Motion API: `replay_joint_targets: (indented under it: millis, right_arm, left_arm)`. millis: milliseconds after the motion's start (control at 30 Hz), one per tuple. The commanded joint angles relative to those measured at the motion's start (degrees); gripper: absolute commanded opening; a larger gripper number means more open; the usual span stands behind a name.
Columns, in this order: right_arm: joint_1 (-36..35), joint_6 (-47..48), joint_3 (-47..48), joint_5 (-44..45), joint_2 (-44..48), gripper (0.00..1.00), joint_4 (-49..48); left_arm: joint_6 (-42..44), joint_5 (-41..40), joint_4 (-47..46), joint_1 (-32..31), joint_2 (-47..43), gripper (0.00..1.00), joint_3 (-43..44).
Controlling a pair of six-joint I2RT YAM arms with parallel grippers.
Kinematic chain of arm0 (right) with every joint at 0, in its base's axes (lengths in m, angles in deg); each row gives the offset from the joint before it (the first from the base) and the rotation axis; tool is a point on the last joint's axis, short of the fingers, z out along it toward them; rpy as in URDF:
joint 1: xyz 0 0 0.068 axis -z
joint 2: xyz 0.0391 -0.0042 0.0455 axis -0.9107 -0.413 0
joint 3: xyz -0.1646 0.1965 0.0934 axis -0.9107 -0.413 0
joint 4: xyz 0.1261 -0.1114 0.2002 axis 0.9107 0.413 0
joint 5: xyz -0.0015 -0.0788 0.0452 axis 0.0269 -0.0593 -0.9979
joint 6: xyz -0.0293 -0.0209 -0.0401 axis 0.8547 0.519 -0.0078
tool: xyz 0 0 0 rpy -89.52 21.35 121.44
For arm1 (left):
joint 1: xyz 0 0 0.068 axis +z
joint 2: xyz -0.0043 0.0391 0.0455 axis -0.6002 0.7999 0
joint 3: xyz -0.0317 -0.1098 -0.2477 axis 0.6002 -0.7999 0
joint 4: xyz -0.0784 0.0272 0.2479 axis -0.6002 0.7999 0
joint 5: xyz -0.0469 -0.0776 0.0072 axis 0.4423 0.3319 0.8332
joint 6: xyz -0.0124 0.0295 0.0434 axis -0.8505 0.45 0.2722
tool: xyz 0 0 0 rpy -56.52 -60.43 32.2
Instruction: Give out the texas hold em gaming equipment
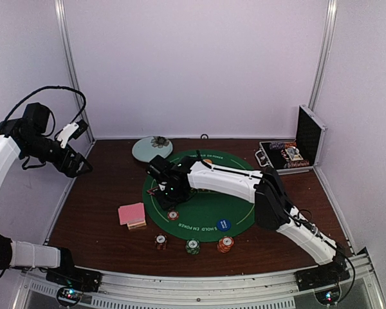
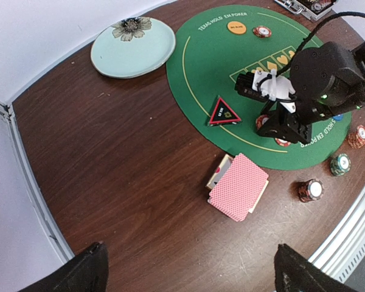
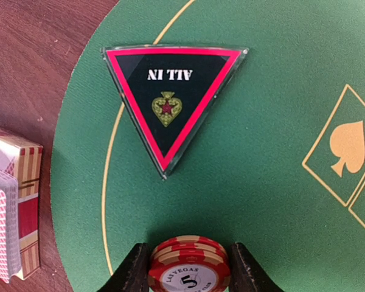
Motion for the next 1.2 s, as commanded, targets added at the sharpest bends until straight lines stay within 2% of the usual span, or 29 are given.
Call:
replay_joint_targets:
  millis: [0,500,767,1167]
  right_arm:
    - [-0.1,-0.2,-2.0,-1.0,2.6,0.23,1.0]
    - [-1.3,1.6,-7.0,-1.1,10.1,0.22,1.8]
    - [-1.8,0.9,-10.1,-1.8,9.6,0.22,1.3]
    - [-1.8,1.2,-7.1,-1.2,5.3,0.25,2.3]
  left_arm:
    - [0.9,0.7,-0.1,0.4,-0.2,0.98,-0.2]
    - [1.0,0.3,-0.1,0.4,-1.0,0.97,-0.5]
    - [1.3,-0.1,-0.1,0.4,-1.5,0.98,-0.8]
    - [1.6,-0.8,-0.2,0.4,-1.6,0.97,-0.9]
